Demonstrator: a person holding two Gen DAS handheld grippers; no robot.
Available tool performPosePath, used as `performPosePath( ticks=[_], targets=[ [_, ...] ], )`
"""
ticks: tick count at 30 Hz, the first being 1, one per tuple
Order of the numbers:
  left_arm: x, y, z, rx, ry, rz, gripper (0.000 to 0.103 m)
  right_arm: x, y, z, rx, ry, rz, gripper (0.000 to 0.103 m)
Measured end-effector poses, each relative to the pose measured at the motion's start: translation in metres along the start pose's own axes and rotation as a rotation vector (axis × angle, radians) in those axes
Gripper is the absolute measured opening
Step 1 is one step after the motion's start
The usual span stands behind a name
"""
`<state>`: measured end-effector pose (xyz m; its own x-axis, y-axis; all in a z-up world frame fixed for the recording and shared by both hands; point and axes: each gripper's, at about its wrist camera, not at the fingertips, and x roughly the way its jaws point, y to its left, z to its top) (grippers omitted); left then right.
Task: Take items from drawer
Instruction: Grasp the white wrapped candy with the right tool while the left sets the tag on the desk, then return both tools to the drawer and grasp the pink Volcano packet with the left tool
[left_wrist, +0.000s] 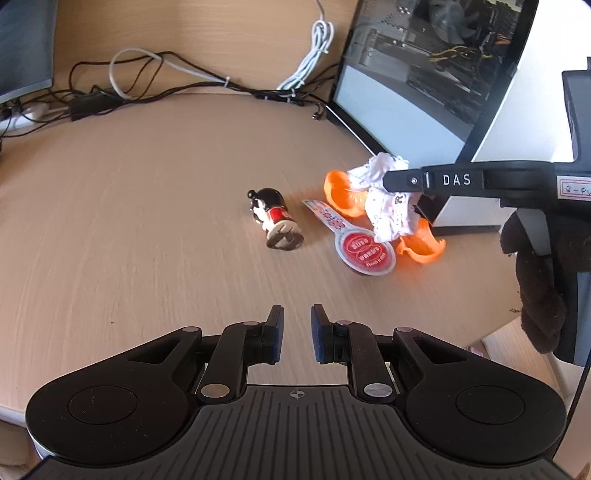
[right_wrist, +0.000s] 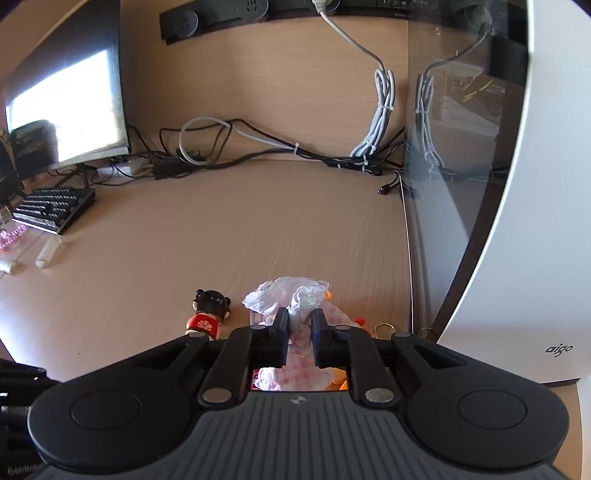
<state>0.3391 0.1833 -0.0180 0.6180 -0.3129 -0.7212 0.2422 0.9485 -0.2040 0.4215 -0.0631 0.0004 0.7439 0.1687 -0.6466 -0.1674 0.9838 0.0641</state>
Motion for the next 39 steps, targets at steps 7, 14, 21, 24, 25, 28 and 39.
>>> performPosePath(
  ticks=[7,14,21,24,25,28,39],
  targets=[
    [0.006,-0.015,0.000,0.012,0.029,-0.035,0.017,-0.032,-0.004,-0.003,-0.011,-0.087,0.020,0.021],
    [0.007,-0.041,-0.008,0.073,0.046,-0.090,0.017,-0.081,-0.046,-0.029,0.103,-0.070,0.074,0.025],
    [0.016,-0.093,-0.024,0.196,0.117,-0.286,0.017,-0.124,-0.082,-0.083,0.141,0.041,-0.063,0.027],
    [0.023,-0.116,-0.034,0.250,0.152,-0.349,0.017,-0.136,-0.098,-0.108,0.176,0.102,-0.125,0.027],
    [0.027,-0.124,-0.038,0.268,0.175,-0.362,0.017,-0.141,-0.103,-0.118,0.190,0.120,-0.141,0.027],
    [0.045,-0.145,-0.048,0.350,0.280,-0.360,0.017,-0.150,-0.113,-0.142,0.244,0.169,-0.175,0.027],
    [0.107,-0.210,-0.069,0.542,0.349,-0.265,0.017,-0.156,-0.098,-0.204,0.289,0.306,-0.180,0.027]
  ],
)
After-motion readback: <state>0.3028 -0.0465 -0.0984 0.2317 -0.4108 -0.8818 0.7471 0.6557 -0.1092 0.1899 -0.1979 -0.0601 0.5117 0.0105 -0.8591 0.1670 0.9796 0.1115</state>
